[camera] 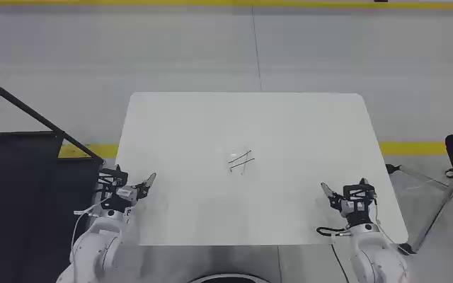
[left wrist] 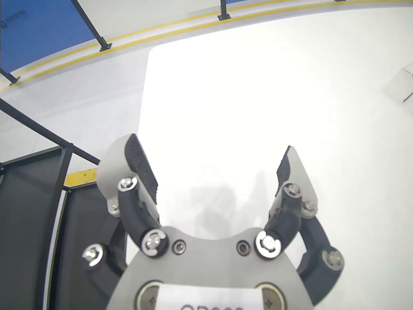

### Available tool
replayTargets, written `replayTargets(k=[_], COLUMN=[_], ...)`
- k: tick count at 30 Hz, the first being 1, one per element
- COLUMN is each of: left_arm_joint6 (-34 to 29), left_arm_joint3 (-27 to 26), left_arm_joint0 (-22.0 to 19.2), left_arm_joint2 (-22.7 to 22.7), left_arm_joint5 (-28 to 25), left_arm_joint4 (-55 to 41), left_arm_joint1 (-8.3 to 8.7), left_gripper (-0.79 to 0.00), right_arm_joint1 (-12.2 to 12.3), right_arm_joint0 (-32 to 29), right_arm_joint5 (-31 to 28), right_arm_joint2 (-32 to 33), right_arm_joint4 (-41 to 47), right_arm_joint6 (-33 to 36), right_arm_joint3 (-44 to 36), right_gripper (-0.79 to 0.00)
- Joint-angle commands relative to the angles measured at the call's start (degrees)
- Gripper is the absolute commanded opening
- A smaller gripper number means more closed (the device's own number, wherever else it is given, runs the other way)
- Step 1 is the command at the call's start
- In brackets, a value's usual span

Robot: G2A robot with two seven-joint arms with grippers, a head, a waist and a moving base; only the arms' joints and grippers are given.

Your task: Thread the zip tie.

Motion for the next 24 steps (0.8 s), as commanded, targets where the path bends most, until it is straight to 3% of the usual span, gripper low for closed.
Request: replayTargets(k=[1,20,24], left_arm_joint6=[0.00,0.00,0.99], left_arm_joint3=[0.00,0.00,0.04], left_arm_joint0=[0.00,0.00,-0.86], left_arm_joint2=[0.00,0.00,0.21], left_arm_joint5=[0.00,0.00,-2.58], left_arm_joint4=[0.00,0.00,-0.46], left_arm_joint1=[0.00,0.00,0.00], left_gripper=[0.000,0.000,0.000], right_arm_joint1=[0.00,-0.01,0.15], right_arm_joint0=[0.00,0.03,1.89], right_arm_joint5=[0.00,-0.22,-6.30], right_arm_joint2=[0.00,-0.09,-0.11], right_arm_joint4=[0.00,0.16,2.69], right_arm_joint6=[0.00,0.02,2.96], right_arm_joint3=[0.00,0.00,-0.10], right_gripper=[0.000,0.000,0.000])
